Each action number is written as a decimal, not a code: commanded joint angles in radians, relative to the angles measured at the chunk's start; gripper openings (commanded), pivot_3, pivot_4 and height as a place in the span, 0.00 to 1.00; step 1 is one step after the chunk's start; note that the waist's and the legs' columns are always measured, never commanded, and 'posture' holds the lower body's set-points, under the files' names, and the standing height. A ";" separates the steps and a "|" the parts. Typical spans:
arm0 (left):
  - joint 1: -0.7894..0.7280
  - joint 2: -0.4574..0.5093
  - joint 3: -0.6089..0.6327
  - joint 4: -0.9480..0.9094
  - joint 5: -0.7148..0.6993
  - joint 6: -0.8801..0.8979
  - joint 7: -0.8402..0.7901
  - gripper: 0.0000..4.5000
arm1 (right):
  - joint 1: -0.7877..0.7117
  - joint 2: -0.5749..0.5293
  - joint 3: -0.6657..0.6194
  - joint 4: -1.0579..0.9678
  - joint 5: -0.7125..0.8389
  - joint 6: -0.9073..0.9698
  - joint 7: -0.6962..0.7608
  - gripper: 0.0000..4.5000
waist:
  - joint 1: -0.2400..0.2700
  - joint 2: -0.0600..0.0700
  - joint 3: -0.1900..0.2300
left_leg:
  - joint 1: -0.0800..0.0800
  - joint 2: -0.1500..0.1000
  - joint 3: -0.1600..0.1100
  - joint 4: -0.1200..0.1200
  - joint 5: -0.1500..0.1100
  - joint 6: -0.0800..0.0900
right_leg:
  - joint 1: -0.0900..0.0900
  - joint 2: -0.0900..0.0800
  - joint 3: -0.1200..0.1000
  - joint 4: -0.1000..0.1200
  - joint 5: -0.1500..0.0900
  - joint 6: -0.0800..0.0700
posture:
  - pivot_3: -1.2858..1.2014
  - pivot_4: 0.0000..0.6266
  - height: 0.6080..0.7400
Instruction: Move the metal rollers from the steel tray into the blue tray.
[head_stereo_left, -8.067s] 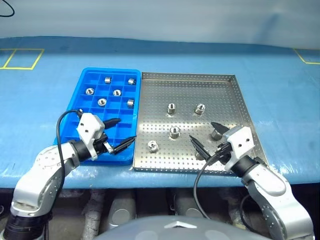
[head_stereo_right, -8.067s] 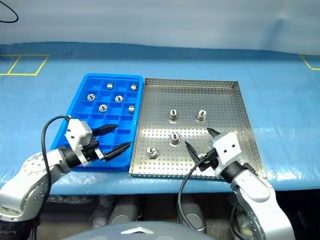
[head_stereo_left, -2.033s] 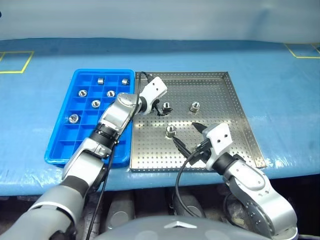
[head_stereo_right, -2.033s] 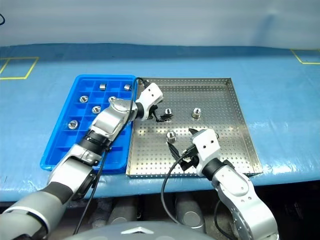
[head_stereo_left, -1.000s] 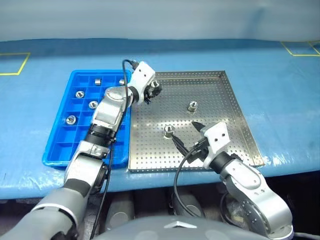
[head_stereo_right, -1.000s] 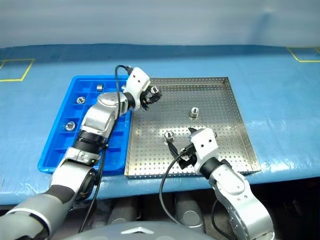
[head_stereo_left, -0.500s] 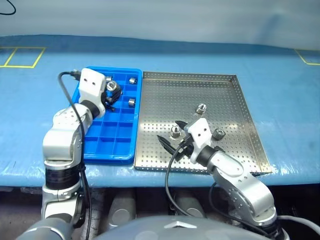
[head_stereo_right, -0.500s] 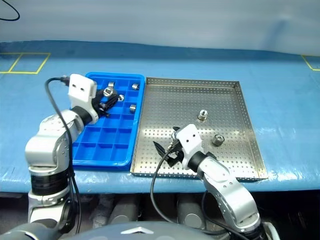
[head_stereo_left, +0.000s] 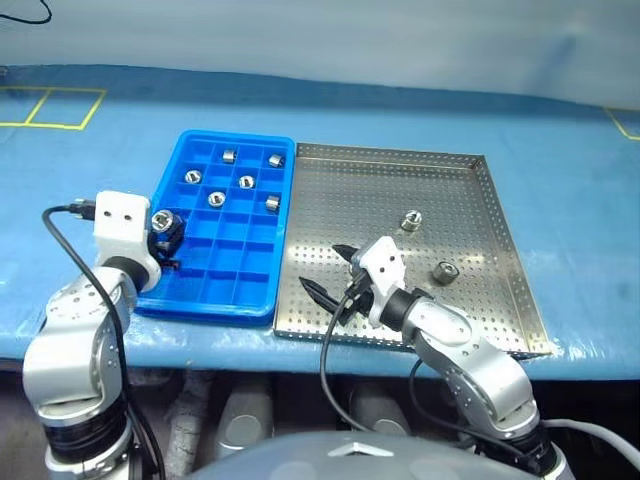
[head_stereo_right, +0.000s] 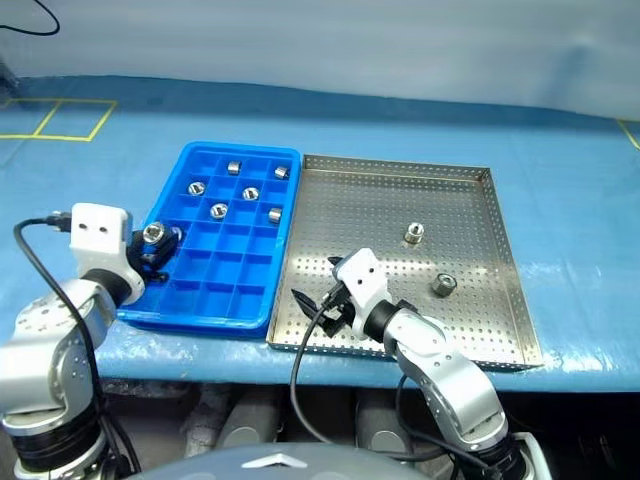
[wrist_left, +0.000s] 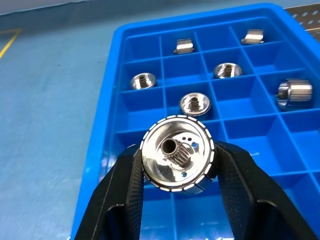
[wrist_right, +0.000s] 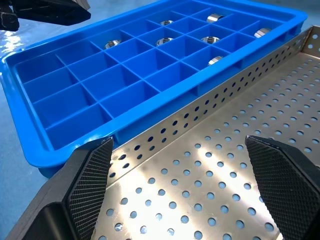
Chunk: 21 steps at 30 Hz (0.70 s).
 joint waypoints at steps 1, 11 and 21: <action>0.028 -0.046 0.026 -0.100 -0.014 0.027 0.030 0.42 | -0.048 0.013 0.020 0.007 0.021 -0.021 0.040 1.00 | 0.009 0.000 0.000 | 0.000 0.000 0.000 0.000 0.000 0.000 | 0.000 0.000 0.000 0.000 0.000 0.000 | 0.62 0.24 1.00; 0.205 -0.164 0.016 -0.230 -0.005 0.042 0.108 0.42 | -0.222 0.085 0.142 0.146 0.006 -0.097 0.160 1.00 | 0.065 -0.001 0.000 | 0.001 0.000 -0.001 -0.002 0.001 0.000 | 0.000 0.000 -0.001 0.000 0.001 -0.002 | 0.68 0.24 1.00; 0.226 -0.179 0.046 -0.201 0.003 -0.008 0.159 0.42 | -0.237 0.092 0.152 0.175 0.005 -0.112 0.189 1.00 | 0.133 -0.001 0.000 | 0.001 0.000 -0.001 -0.001 0.001 0.000 | 0.000 0.000 -0.001 -0.001 -0.001 -0.003 | 0.69 0.24 1.00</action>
